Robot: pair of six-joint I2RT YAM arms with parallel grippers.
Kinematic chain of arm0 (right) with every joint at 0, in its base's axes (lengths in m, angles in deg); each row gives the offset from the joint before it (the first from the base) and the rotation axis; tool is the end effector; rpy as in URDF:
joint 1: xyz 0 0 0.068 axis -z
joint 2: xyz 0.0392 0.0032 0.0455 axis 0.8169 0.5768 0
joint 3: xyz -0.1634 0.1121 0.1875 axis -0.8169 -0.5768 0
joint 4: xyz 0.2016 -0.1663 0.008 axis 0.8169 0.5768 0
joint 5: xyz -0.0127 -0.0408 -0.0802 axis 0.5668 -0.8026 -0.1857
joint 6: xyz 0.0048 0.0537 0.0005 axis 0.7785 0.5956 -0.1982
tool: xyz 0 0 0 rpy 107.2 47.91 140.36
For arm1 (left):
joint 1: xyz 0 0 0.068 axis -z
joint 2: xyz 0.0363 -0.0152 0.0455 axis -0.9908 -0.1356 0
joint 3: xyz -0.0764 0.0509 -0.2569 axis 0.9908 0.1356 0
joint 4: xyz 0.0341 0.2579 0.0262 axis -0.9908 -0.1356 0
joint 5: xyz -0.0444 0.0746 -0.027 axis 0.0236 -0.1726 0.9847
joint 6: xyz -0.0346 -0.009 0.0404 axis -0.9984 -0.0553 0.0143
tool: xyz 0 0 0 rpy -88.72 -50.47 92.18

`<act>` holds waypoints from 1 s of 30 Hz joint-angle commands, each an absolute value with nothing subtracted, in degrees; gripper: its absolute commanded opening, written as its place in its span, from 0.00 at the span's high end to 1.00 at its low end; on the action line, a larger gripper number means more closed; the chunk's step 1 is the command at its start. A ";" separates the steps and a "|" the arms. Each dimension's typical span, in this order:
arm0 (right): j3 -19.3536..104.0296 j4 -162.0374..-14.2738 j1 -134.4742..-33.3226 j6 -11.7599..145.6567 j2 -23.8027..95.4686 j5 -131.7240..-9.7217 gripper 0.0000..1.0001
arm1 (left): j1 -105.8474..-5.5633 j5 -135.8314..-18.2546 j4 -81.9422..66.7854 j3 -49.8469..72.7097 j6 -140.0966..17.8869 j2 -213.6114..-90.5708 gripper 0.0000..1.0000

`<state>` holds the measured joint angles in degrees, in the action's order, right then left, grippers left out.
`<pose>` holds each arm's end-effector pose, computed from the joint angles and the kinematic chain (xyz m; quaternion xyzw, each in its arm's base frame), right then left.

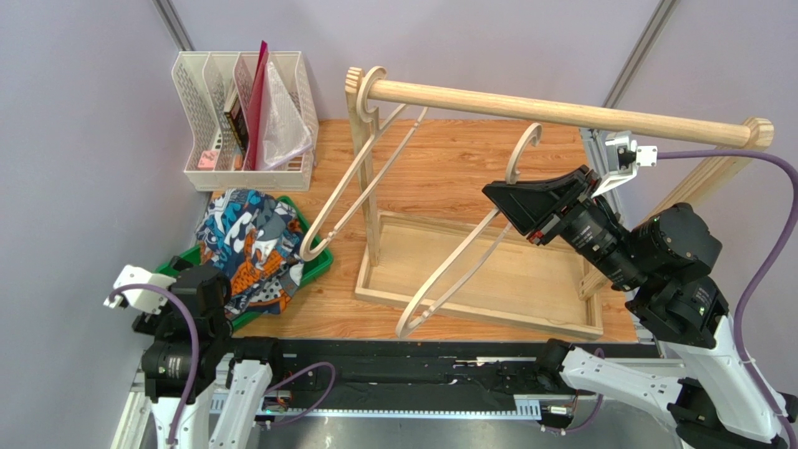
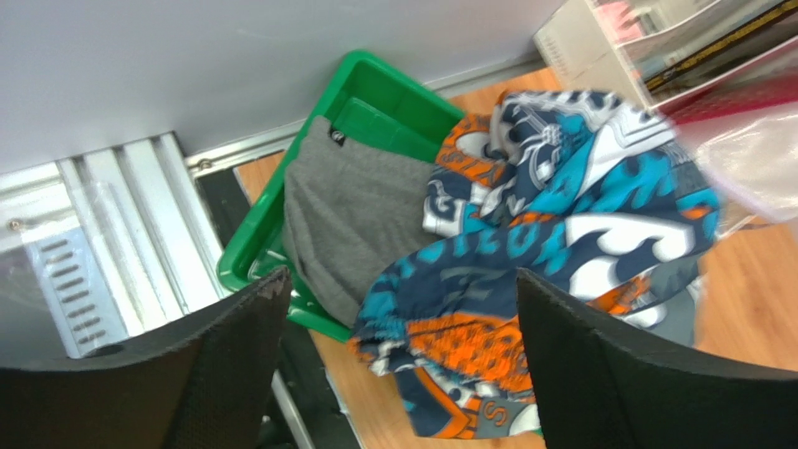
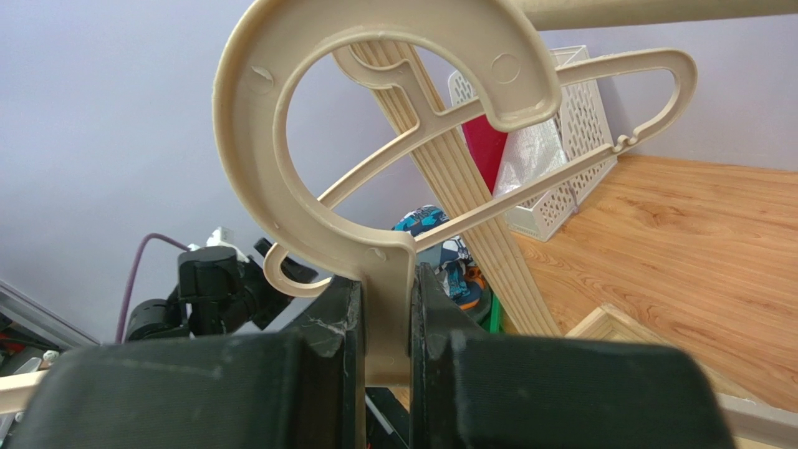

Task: Remove the shorts from the hanger

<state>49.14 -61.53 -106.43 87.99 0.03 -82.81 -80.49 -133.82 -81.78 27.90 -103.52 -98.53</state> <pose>0.0649 0.0776 0.5158 -0.1035 0.6350 0.4701 0.6042 0.0225 0.0260 0.3376 -0.5224 0.6574 0.1409 0.5245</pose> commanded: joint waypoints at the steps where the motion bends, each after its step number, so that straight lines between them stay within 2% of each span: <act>1: 49.15 -63.79 -106.28 88.52 0.45 -83.02 1.00 | -80.89 -135.58 -80.96 19.64 -99.72 -97.69 0.01; 4: 49.23 -63.62 -106.27 88.26 0.63 -83.28 1.00 | -80.89 -128.84 -76.24 16.81 -92.71 -97.08 0.02; 6: 49.32 -63.18 -106.28 87.73 0.89 -83.46 1.00 | -80.89 -114.98 -66.32 16.98 -84.62 -96.29 0.08; 7: 49.50 -63.00 -106.28 87.38 0.98 -83.64 1.00 | -80.89 -109.09 -59.41 17.68 -82.85 -95.94 0.14; 8: 49.67 -62.65 -106.28 86.68 1.07 -83.81 1.00 | -80.89 -96.68 -56.30 18.03 -81.01 -96.11 0.17; 10: 50.02 -61.60 -106.28 85.63 1.25 -84.69 1.00 | -80.89 -84.22 -48.49 18.30 -80.99 -99.34 0.19; 12: 50.37 -60.46 -106.36 83.44 1.42 -85.39 1.00 | -80.89 -69.31 -46.69 16.55 -82.21 -105.38 0.21; 13: 50.64 -59.93 -106.28 82.64 1.42 -85.83 1.00 | -80.89 -65.39 -46.25 14.02 -82.57 -107.43 0.28; 15: 50.73 -58.87 -106.28 80.80 1.34 -86.80 1.00 | -80.89 -58.10 -46.07 11.45 -83.01 -110.25 0.31; 19: 50.03 -58.34 -106.28 75.53 0.63 -88.03 1.00 | -80.89 -55.07 -40.81 7.85 -84.50 -107.98 0.29; 21: 49.94 -58.34 -106.28 74.03 0.63 -87.51 1.00 | -80.89 -49.47 -39.31 6.00 -86.52 -109.63 0.28; 23: 50.20 -58.25 -106.19 72.18 1.42 -87.15 1.00 | -80.89 -41.15 -36.33 2.93 -90.45 -111.83 0.32; 26: 51.08 -58.25 -106.28 70.69 2.65 -85.66 1.00 | -80.89 -39.07 -32.80 0.73 -91.72 -111.85 0.36; 28: 51.87 -58.25 -106.28 70.33 3.53 -84.52 1.00 | -80.89 -38.55 -32.45 -1.82 -91.01 -110.70 0.31; 30: 52.31 -57.90 -106.36 69.98 4.93 -83.12 1.00 | -80.89 -34.43 -31.49 -4.36 -93.72 -112.53 0.30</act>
<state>49.75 -57.27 -106.41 73.11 2.72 -85.81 -80.53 -43.66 -36.56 -0.41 -89.73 -111.03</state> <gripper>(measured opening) 0.109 0.696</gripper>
